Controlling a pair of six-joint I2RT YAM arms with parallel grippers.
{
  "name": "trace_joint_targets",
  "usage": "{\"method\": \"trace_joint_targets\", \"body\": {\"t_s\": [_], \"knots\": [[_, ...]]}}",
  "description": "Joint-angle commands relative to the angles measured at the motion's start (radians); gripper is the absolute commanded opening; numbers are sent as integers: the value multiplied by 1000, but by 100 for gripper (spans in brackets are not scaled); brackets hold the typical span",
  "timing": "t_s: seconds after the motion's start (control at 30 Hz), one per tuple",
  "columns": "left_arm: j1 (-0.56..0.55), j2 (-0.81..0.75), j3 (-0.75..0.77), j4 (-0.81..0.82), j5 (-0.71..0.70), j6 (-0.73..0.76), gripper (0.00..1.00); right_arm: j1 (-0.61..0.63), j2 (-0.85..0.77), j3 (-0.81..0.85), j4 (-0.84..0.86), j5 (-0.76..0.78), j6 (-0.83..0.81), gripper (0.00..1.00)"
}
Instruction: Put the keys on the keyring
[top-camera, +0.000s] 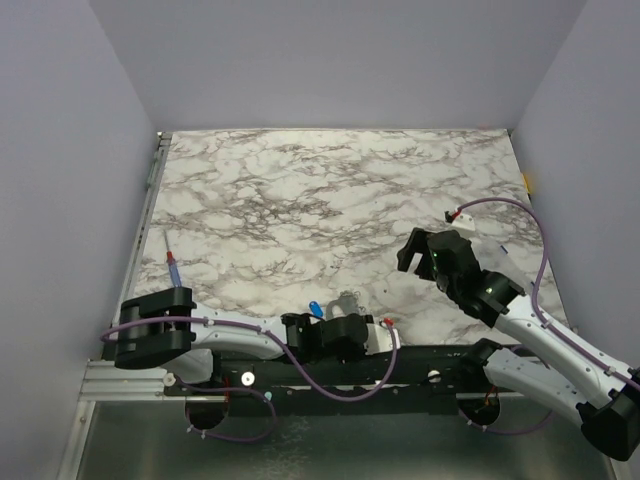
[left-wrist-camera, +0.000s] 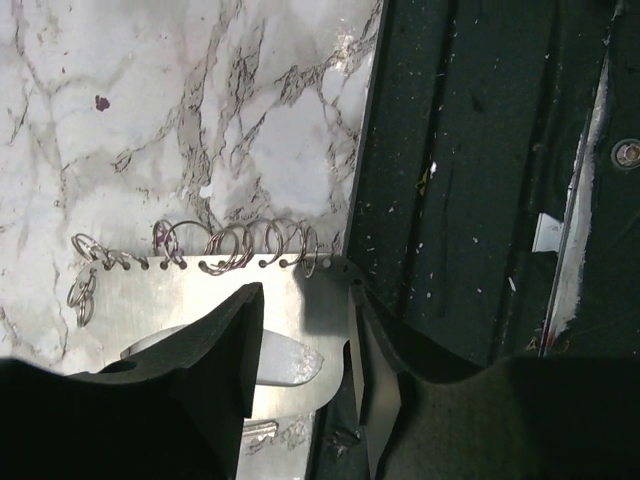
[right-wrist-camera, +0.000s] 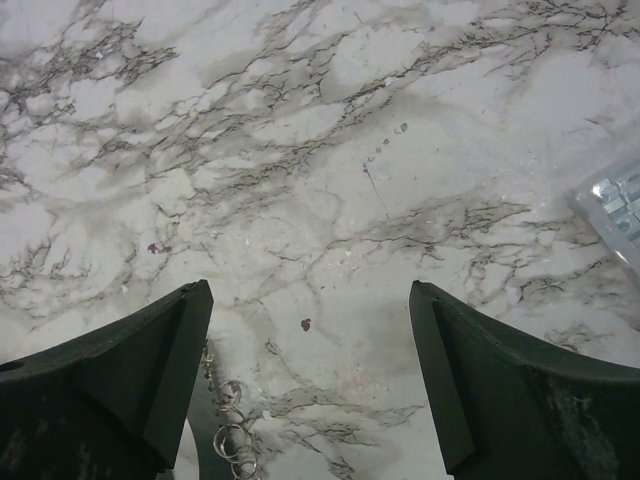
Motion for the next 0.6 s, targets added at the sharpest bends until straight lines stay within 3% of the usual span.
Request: {"method": "trace_joint_targets", "body": {"t_s": [0.0,0.3,0.57], "knots": [[-6,41,-32,177,52,58,42,4,-7,-14,34,-16,11,90],[-12,75,-49,238,8,92,30,5,-2,-16,42,-29,0,90],[-12,43,-86,224,-6,52,36,4,5,-15,50,-35,-9,90]]}}
